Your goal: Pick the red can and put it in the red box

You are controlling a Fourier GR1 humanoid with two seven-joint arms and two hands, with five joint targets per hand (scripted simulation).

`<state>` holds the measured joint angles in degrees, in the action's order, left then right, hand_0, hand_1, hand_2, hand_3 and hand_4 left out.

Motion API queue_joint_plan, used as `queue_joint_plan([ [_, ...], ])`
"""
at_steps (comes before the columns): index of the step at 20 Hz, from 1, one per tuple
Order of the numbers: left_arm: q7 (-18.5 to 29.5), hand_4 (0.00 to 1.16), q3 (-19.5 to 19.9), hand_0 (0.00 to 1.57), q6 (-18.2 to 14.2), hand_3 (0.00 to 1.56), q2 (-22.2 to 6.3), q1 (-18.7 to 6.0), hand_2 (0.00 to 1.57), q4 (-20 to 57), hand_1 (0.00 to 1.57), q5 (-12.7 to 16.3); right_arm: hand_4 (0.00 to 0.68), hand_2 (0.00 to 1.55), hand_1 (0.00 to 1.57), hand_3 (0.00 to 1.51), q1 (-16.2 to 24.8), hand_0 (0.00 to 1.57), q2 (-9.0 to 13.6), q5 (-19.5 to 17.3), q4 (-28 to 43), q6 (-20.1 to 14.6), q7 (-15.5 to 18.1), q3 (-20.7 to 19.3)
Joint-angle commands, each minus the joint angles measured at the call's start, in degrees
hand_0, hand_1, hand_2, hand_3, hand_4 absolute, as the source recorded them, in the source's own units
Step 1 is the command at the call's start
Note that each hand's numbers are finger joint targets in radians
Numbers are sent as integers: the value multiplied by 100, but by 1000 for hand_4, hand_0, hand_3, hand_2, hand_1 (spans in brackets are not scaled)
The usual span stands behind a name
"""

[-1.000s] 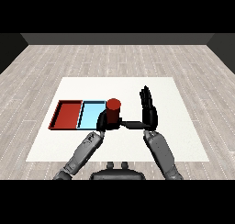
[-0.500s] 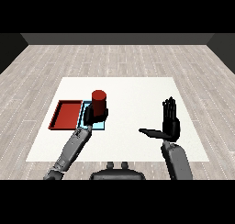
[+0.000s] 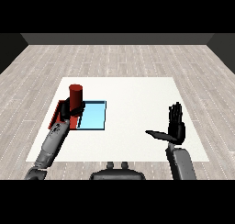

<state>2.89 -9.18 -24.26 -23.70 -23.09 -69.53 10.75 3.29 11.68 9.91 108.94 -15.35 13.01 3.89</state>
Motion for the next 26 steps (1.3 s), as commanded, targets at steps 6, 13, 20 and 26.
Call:
queue_joint_plan([
  [6,408,1083,709,1571,140,1489,-812,-344,1563,2349,1571,-448,0,0,0,0,45,0,4,105,94,225,-49,-2],
  [13,677,1022,827,1519,341,1384,-636,-1431,1447,4853,1519,-778,0,0,0,0,-268,0,-53,-447,-723,179,442,131],
  [20,403,760,843,563,145,494,-184,-1998,632,6091,563,-991,0,0,0,0,-842,0,-92,-545,-1458,78,306,-31],
  [26,794,427,433,0,1325,0,-350,-1825,0,6432,0,-1428,0,0,0,0,-666,0,-160,-574,-1490,136,643,-21],
])
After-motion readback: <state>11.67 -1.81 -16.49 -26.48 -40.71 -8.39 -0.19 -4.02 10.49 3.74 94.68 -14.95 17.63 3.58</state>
